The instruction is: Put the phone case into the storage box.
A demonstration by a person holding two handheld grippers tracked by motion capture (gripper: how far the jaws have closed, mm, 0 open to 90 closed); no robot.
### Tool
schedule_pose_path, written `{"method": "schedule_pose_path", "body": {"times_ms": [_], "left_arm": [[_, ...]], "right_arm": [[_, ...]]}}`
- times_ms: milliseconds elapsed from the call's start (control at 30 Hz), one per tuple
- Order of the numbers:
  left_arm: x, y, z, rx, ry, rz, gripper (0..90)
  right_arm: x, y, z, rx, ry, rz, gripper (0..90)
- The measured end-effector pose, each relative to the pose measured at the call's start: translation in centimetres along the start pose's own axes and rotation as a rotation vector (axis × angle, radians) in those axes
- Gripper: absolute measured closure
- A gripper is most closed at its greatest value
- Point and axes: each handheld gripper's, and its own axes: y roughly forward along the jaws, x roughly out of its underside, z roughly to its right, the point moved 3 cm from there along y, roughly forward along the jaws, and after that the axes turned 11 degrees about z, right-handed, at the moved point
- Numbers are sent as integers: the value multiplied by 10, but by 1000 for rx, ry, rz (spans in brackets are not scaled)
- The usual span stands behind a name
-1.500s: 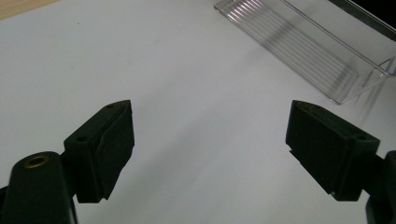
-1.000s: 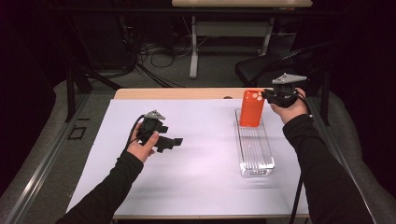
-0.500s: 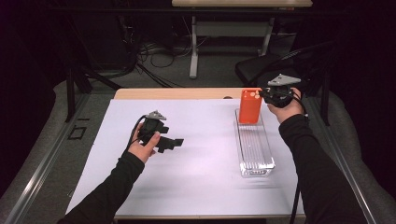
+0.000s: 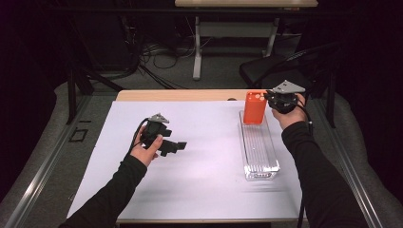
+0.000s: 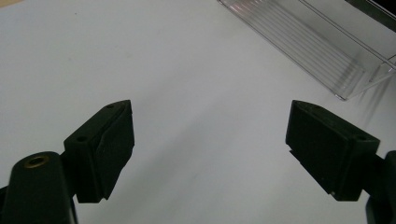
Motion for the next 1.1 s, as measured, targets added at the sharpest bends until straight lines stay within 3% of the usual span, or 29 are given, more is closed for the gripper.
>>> {"method": "schedule_pose_path", "body": {"times_ms": [500,1100], "left_arm": [[2,-2,-2,-4,-2,-3,158],[4,-3,-3,-7,-10,-5,158]], "right_arm": [[9,3,-8,-10,-29,51,826],[20,6,-11,-7,-37,58,825]]}}
